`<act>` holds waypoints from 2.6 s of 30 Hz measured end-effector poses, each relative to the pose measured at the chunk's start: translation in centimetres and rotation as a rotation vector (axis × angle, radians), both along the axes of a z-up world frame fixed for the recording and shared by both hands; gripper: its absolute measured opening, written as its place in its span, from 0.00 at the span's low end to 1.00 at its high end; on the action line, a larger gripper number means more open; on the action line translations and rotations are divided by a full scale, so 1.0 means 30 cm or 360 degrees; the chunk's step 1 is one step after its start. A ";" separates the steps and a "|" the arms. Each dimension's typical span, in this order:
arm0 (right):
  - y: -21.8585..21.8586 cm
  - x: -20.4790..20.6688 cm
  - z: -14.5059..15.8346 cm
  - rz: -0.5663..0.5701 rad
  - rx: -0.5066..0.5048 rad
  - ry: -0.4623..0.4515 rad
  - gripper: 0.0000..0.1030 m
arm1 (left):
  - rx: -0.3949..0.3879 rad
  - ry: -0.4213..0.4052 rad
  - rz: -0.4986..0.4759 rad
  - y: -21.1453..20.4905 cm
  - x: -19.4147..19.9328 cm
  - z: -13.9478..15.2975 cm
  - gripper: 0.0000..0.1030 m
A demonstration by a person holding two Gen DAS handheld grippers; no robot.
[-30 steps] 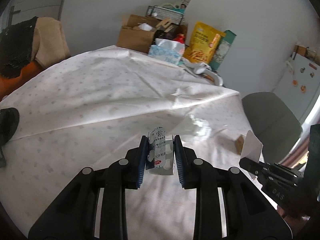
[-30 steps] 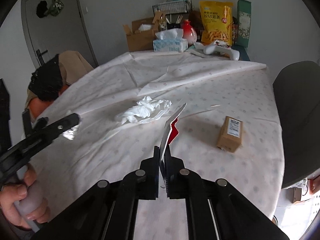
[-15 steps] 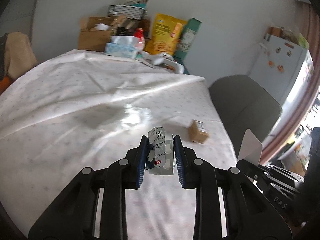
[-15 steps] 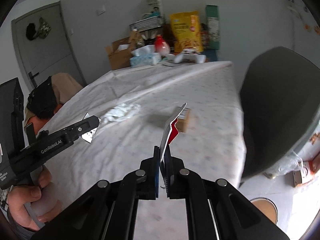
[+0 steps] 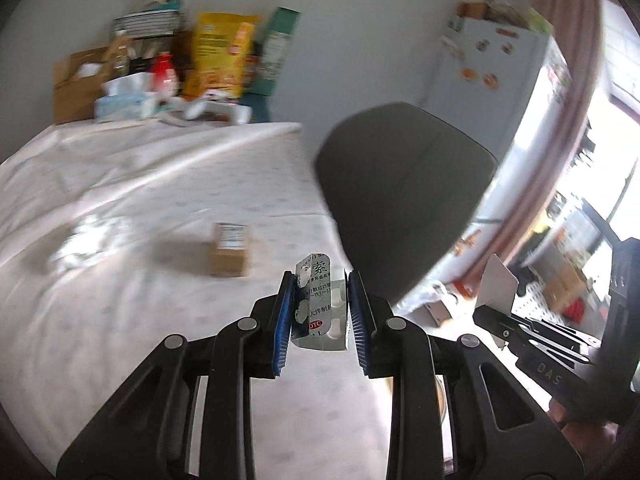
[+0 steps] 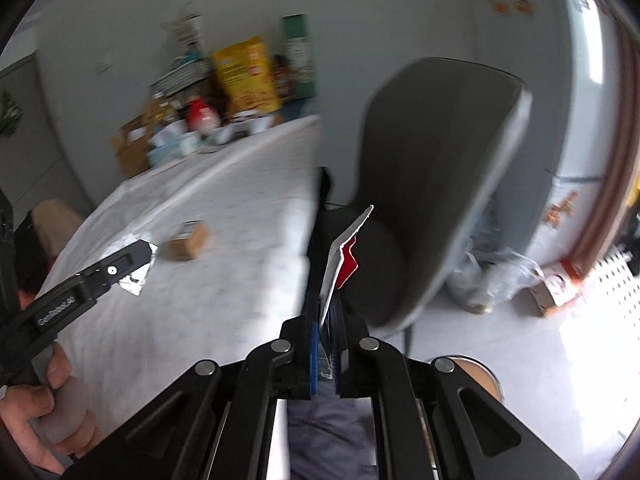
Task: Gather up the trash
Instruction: 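Carry the carton and wrapper in both tools over the cream bucket, then open the right tool dropping the wrapper while the left tool releases the carton, then move both open tools back over the table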
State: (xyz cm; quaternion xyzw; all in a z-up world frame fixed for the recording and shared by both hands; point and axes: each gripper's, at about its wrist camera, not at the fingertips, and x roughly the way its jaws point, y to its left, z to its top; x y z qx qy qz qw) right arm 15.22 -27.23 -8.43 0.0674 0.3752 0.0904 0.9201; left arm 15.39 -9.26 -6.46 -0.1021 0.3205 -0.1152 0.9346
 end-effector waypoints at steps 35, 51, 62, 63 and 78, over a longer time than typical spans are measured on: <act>-0.546 -0.043 -0.405 -0.0476 0.0144 0.0329 0.10 | 0.0188 0.0238 -0.0402 -0.598 0.101 -0.230 0.26; -0.709 -0.090 -0.483 -0.0701 0.0171 0.0377 0.49 | 0.0215 0.0378 -0.0575 -0.705 0.130 -0.315 0.26; -0.829 -0.183 -0.404 -0.0834 0.0184 0.0242 0.54 | 0.0201 0.0272 -0.0746 -0.825 0.063 -0.295 0.95; -0.826 -0.183 -0.404 -0.0829 0.0182 0.0243 0.54 | 0.0197 0.0269 -0.0739 -0.819 0.063 -0.288 0.95; -0.586 -0.087 -0.251 -0.0621 0.0079 0.0127 0.75 | 0.0143 0.0184 -0.0422 -0.545 0.078 -0.117 0.95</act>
